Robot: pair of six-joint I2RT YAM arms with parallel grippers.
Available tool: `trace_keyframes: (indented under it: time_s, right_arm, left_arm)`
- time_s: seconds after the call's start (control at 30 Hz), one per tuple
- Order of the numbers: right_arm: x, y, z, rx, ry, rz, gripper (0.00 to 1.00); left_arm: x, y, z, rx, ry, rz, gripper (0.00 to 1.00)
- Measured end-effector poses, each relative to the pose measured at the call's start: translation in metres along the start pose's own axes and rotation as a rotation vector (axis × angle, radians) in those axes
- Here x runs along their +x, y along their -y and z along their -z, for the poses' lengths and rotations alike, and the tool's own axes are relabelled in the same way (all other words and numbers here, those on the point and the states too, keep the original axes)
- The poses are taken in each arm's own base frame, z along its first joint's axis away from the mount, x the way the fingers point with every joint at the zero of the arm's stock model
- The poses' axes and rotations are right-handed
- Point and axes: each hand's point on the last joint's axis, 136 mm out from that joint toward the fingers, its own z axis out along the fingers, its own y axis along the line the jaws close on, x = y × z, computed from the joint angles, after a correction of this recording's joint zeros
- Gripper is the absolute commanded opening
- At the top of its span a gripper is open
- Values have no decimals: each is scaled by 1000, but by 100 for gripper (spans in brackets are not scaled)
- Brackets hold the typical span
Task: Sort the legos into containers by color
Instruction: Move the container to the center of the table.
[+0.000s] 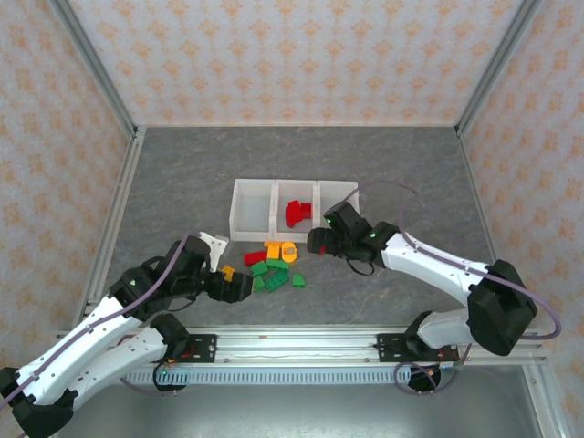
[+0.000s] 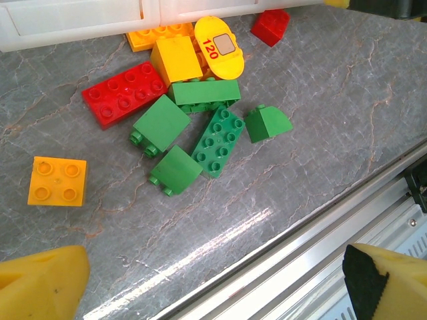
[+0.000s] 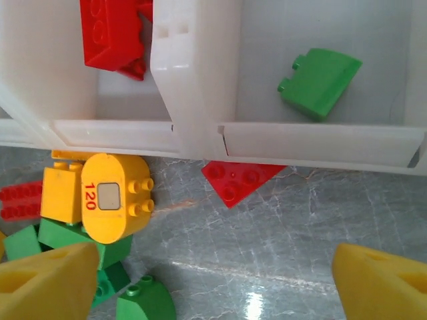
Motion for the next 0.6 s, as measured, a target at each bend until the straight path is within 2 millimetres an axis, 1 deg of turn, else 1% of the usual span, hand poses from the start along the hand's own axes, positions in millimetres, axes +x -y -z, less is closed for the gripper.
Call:
trace_keyframes:
  time_s: [0.1,0.17,0.33,0.43,0.53,0.6]
  right_arm:
    - [2,12,-10,18,-19,-9,100]
    - [4,16,-16,24,-36,-10,100]
    - [6,16,-29,18,-66,3,100]
    - [7,20,-39,20,-87,2,100]
    - [5,22,-46,17,-101,-5,100]
    - [2,21,-52,13,-105,1,100]
  left_arm:
    - [0,0,1,3,6,0,99]
    - [-1,0,1,4,8,1,99]
    - [-1,1,2,4,9,0,99]
    - [-1,1,2,4,9,0,99]
    - [-1,1,2,4,9,0,99]
    - [-1,1,2,4,9,1,99]
